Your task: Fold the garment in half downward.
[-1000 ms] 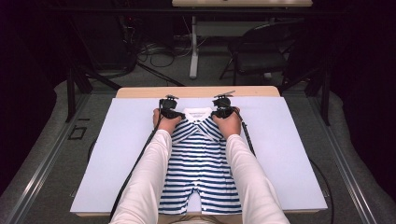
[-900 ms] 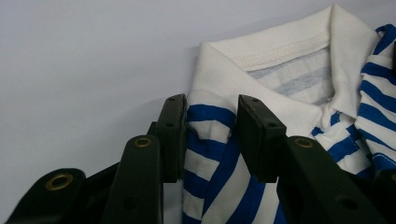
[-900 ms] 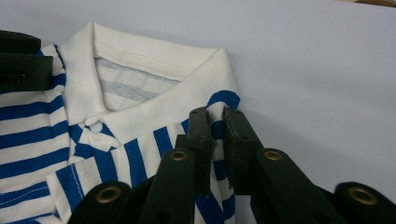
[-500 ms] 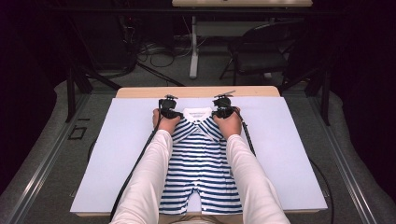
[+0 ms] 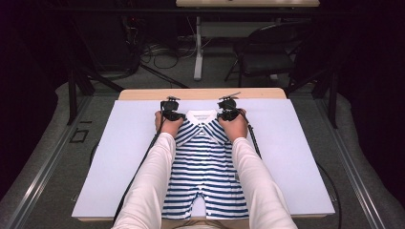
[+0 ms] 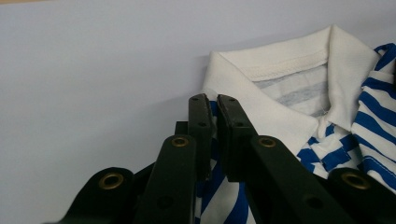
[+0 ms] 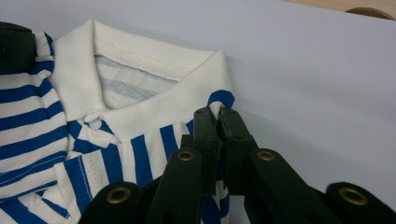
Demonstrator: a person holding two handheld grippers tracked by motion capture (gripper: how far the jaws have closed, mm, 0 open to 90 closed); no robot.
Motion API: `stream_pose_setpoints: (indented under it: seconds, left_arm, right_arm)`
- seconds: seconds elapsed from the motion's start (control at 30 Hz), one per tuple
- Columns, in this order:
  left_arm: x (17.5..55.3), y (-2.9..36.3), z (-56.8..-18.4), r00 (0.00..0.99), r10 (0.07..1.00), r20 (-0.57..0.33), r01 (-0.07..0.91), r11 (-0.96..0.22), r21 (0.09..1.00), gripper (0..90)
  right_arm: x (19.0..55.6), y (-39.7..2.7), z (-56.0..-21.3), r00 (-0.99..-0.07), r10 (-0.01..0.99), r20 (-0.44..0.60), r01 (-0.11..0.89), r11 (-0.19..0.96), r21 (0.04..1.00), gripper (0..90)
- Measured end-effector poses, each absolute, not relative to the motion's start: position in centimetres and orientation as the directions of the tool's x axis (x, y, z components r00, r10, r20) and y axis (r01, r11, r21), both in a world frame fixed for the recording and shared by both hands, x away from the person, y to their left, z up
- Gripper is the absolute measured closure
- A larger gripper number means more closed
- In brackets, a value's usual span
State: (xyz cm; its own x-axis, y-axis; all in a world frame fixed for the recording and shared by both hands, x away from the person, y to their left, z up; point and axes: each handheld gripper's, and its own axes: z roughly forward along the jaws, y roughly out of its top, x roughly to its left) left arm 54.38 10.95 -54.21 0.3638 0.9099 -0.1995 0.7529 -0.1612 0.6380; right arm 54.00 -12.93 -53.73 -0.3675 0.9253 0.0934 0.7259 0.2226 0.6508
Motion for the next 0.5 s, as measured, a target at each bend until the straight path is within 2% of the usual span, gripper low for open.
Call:
stream_pose_setpoints:
  seconds: [0.5]
  left_arm:
    - [54.2, 11.3, -53.0, 0.364, 0.912, -0.188, 0.732, -0.156, 0.663, 84.9]
  right_arm:
    - [53.8, -13.1, -52.7, -0.364, 0.929, 0.062, 0.699, 0.229, 0.678, 86.9]
